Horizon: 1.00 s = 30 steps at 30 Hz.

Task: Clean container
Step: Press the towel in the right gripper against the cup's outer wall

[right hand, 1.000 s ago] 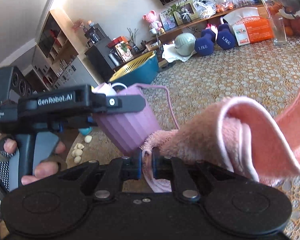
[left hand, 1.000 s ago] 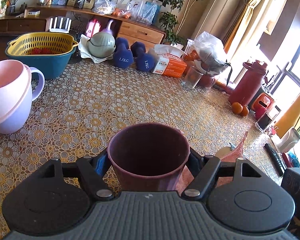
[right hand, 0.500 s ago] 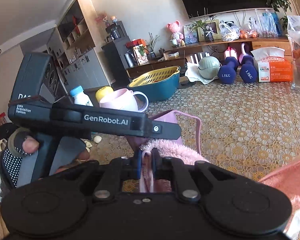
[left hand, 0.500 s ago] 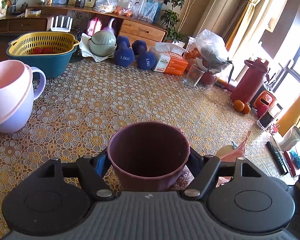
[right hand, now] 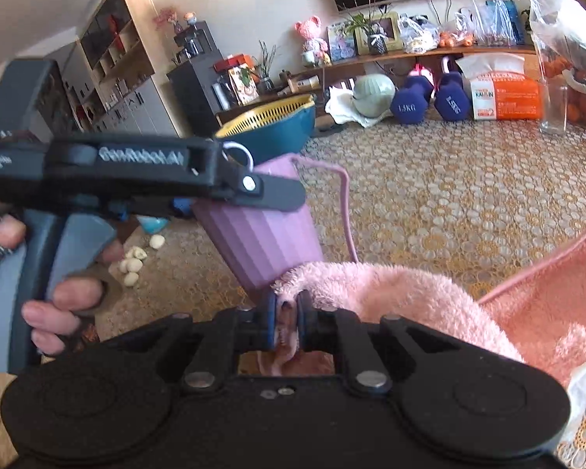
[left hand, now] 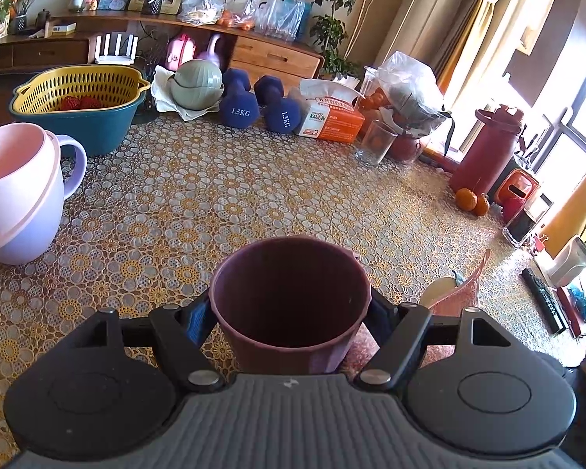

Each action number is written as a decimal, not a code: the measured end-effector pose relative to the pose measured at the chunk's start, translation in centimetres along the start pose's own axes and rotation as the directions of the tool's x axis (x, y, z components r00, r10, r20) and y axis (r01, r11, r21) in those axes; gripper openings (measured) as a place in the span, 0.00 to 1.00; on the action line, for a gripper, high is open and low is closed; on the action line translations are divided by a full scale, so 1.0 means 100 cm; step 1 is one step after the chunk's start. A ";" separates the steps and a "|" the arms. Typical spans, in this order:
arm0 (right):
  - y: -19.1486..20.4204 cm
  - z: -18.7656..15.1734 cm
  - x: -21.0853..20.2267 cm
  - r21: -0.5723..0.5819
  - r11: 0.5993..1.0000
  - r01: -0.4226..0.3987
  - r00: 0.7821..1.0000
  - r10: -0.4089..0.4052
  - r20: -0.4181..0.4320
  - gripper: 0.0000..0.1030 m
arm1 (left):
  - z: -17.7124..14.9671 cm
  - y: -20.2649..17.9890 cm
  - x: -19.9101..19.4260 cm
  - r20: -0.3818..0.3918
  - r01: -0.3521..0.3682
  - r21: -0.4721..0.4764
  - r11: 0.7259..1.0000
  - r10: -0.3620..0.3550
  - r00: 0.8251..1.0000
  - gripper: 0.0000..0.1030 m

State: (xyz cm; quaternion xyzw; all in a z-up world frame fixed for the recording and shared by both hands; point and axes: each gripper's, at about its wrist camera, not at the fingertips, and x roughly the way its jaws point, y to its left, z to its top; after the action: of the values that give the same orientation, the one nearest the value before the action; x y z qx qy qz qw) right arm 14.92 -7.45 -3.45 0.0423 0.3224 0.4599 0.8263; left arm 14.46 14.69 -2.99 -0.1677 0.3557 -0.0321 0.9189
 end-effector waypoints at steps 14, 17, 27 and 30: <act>-0.001 0.004 0.012 -0.017 0.999 0.026 1.000 -0.027 -0.002 0.10 | 0.000 -0.004 0.001 -0.009 -0.016 0.018 1.000 0.016 1.000 0.73; -0.005 -0.002 0.015 -0.012 0.999 0.044 0.999 -0.044 -0.020 0.10 | 0.000 -0.005 0.001 -0.008 -0.017 0.019 1.000 0.018 1.000 0.73; -0.005 -0.013 0.026 -0.033 0.988 0.154 0.982 -0.156 -0.103 0.10 | 0.000 -0.005 0.001 -0.010 -0.017 0.025 1.000 0.017 1.000 0.73; -0.004 -0.008 0.017 -0.017 0.991 0.136 0.988 -0.136 -0.075 0.10 | -0.001 -0.005 0.001 -0.010 -0.015 0.023 1.000 0.015 1.000 0.73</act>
State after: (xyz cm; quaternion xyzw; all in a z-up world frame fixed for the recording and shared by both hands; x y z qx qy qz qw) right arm 15.43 -6.52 -5.06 -0.0020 0.3528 0.4057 0.8432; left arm 14.52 14.16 -2.93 -0.1544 0.3611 -0.0301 0.9192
